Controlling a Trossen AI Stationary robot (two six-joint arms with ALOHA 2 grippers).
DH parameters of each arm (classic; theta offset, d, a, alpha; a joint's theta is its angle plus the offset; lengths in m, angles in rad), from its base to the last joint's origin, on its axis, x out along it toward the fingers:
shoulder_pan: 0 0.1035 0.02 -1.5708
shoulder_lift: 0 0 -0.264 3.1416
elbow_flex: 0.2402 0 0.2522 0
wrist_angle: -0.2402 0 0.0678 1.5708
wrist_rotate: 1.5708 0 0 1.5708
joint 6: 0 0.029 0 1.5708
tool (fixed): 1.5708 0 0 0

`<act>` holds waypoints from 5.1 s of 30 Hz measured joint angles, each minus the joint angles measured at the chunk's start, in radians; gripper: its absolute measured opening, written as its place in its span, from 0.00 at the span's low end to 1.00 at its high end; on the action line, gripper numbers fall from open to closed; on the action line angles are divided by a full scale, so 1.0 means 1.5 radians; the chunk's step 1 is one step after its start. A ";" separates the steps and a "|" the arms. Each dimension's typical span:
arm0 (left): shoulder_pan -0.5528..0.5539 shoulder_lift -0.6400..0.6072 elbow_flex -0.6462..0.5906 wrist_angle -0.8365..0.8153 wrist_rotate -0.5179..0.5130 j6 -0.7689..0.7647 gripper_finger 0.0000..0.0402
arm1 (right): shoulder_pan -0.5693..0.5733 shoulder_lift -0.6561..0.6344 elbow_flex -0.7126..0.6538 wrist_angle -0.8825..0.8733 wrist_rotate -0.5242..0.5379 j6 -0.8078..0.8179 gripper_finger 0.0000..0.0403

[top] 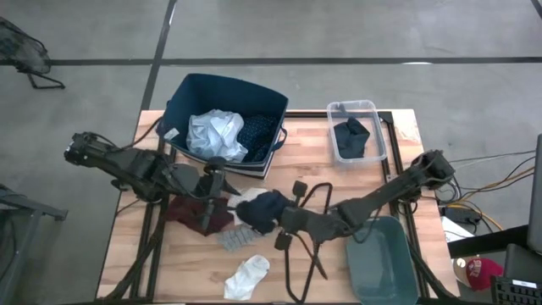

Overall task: Pick & Place Cloths
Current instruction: Put the black boxer into the transparent bin, then put the red underwear into the transparent bin

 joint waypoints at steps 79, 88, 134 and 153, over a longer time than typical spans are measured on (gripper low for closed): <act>-0.148 -0.330 -0.701 0.680 -0.097 0.068 0.45 | -0.230 -0.417 0.011 -0.663 0.442 0.346 0.03; -0.148 -0.335 -0.732 0.682 -0.116 0.068 0.45 | -0.359 -0.418 -0.031 -0.755 0.286 0.463 0.03; -0.150 -0.346 -0.722 0.547 -0.193 -0.120 0.45 | -0.436 -0.417 -0.169 -0.699 0.066 0.587 0.71; -0.151 -0.340 -0.684 0.237 -0.259 -0.367 0.47 | -0.316 -0.417 -0.150 -0.584 0.031 0.548 0.62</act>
